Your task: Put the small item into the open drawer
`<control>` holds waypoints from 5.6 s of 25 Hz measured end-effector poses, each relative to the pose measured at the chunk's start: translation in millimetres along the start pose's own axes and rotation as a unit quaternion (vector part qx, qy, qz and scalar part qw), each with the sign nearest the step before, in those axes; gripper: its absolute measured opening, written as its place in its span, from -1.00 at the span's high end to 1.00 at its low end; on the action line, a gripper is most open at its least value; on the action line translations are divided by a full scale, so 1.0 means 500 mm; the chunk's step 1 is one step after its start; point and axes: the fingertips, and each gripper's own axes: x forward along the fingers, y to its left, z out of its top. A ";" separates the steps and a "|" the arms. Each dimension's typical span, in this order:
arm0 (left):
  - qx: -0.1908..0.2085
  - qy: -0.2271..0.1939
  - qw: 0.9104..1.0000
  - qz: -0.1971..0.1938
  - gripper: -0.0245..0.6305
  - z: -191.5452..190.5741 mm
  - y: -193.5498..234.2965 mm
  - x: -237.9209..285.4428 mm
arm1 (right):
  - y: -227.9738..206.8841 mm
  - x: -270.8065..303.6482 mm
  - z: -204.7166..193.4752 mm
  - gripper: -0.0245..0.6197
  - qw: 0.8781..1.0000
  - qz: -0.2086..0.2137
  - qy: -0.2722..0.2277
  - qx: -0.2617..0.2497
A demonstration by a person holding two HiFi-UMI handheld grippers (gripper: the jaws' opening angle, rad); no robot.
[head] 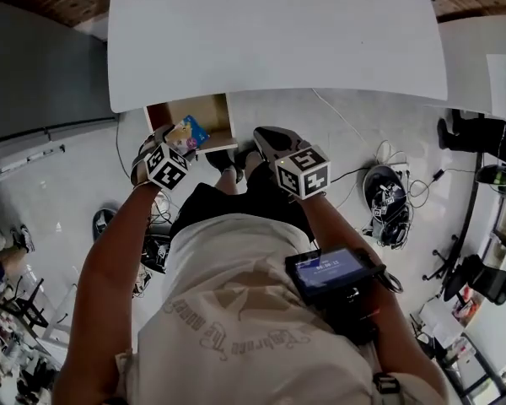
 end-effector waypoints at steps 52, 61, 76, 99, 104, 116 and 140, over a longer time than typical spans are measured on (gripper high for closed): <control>0.137 0.109 0.985 0.000 -0.24 -0.060 0.063 0.403 | -0.072 0.106 -0.265 0.90 0.991 0.004 0.069 0.115; 0.137 0.121 0.983 0.021 -0.24 -0.051 0.077 0.464 | -0.074 0.116 -0.280 0.90 0.990 0.016 0.081 0.111; 0.114 0.117 0.986 0.021 -0.24 -0.055 0.070 0.456 | -0.075 0.111 -0.315 0.90 0.988 0.009 0.102 0.114; -0.036 -0.030 0.996 0.071 0.59 0.074 0.075 0.122 | -0.042 0.077 -0.158 0.90 0.995 0.032 0.090 0.025; -0.100 -0.078 0.989 0.070 0.77 0.098 0.052 0.059 | -0.038 0.076 -0.108 0.90 0.997 0.038 0.073 0.007; -0.252 -0.220 0.941 0.053 0.91 0.123 0.048 -0.130 | 0.016 0.053 0.047 0.90 0.997 0.059 0.001 -0.041; -0.313 -0.374 0.868 0.091 0.91 0.085 0.116 -0.399 | 0.133 -0.030 0.244 0.90 0.982 0.091 -0.121 -0.113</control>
